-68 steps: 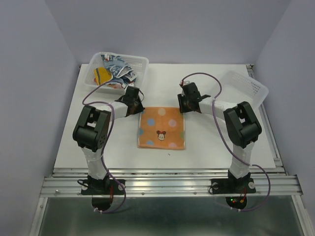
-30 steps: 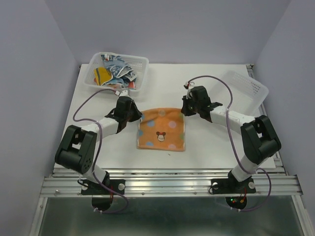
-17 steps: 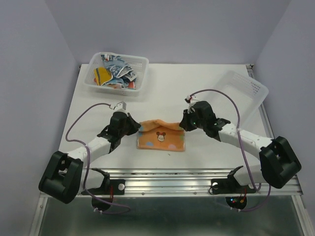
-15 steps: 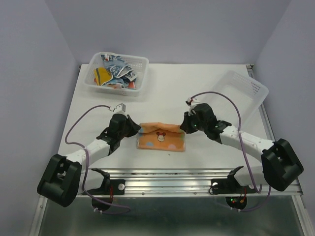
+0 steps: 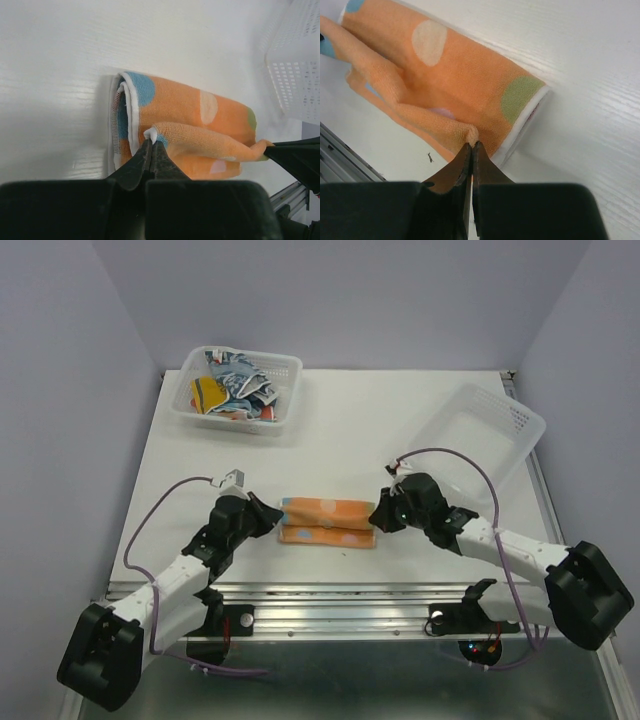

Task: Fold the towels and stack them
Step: Fold the towel

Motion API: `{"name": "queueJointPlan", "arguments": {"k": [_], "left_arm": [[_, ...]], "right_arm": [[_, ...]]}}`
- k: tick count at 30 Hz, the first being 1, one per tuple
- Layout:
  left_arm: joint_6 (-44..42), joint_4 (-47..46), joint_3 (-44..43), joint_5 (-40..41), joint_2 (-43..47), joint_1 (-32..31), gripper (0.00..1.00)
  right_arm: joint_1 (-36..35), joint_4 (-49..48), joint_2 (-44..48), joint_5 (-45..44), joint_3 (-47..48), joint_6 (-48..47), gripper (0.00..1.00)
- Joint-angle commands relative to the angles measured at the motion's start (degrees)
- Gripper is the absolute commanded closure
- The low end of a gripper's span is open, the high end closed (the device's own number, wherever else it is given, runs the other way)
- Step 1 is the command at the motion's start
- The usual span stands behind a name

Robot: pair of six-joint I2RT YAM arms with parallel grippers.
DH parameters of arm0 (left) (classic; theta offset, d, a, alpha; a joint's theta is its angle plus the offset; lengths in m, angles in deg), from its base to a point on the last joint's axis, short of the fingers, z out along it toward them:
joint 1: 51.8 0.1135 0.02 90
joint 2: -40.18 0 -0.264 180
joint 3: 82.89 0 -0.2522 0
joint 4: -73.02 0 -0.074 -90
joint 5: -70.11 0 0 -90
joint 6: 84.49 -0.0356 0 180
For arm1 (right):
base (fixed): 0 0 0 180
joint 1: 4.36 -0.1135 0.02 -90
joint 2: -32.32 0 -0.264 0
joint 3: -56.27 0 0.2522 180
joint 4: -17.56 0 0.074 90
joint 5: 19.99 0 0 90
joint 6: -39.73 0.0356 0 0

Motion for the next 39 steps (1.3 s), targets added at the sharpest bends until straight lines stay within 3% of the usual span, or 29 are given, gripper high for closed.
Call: {"name": "queueJointPlan", "arguments": {"k": [1, 7, 11, 12, 13, 14, 15, 16, 17, 18, 19, 24, 27, 32, 35, 36, 39], "left_arm": [[1.58, -0.96, 1.83, -2.62, 1.3, -0.54, 1.0], [3.78, -0.17, 4.64, -2.54, 4.03, -0.9, 1.0], [4.05, 2.2, 4.73, -4.9, 5.7, -0.9, 0.97], [3.79, 2.82, 4.65, -6.04, 6.57, -0.9, 0.9], [3.96, 4.91, 4.39, -8.31, 7.27, -0.9, 0.65], [4.48, 6.24, 3.95, -9.12, 9.28, -0.98, 0.51], [4.49, 7.55, 3.77, -9.74, 10.69, -1.07, 0.38], [5.1, 10.79, 3.77, -10.0, 12.36, -1.07, 0.13], [5.45, 12.56, 3.51, -9.57, 16.03, -1.07, 0.01], [5.89, 16.23, 3.24, -8.44, 17.9, -1.16, 0.01], [6.07, 18.1, 2.28, -7.64, 19.74, -1.16, 0.01], [5.81, 23.91, -0.45, -1.14, 26.79, -1.25, 0.01], [5.37, 26.8, -2.64, 3.43, 24.87, -1.25, 0.01], [4.49, 27.17, -6.68, 7.57, 19.42, -1.16, 0.01], [3.78, 26.99, -7.65, 8.53, 16.26, -1.16, 0.01], [3.78, 26.82, -7.75, 8.71, 15.9, -1.07, 0.01], [3.43, 26.47, -7.57, 9.41, 15.28, -1.07, 0.01]], "right_arm": [[-1.5, -4.4, 1.78, 0.54, -2.15, 2.48, 0.99], [-2.03, -5.02, 2.66, 1.07, -4.44, 3.63, 0.97], [-2.21, -3.27, 3.89, 0.54, -5.84, 5.2, 0.82], [-2.29, -2.83, 4.41, 0.54, -6.19, 5.38, 0.73], [-2.3, -1.43, 4.94, 0.54, -6.37, 5.56, 0.68], [-2.47, -0.55, 6.69, 0.71, -6.46, 5.82, 0.53], [-2.56, 0.07, 7.49, 0.71, -6.63, 5.91, 0.43], [-2.65, 1.82, 8.71, 0.71, -6.81, 6.0, 0.35], [-2.82, 3.92, 9.68, 0.63, -6.73, 6.18, 0.25], [-2.91, 4.81, 11.96, 0.28, -6.64, 6.35, 0.02], [-3.0, 6.39, 13.02, -0.16, -6.46, 6.53, 0.0], [-3.09, 10.18, 13.74, -4.9, -2.43, 7.67, 0.0], [-3.96, 10.53, 8.3, -8.06, 1.44, 8.98, 0.0], [-7.47, 14.49, -4.6, -21.23, 7.59, 12.33, 0.0], [-9.58, 16.68, -10.41, -26.24, 10.58, 14.69, 0.09], [-9.94, 17.12, -11.48, -27.22, 11.03, 15.22, 0.2], [-11.43, 18.79, -14.29, -29.95, 12.61, 16.81, 0.28]]}}
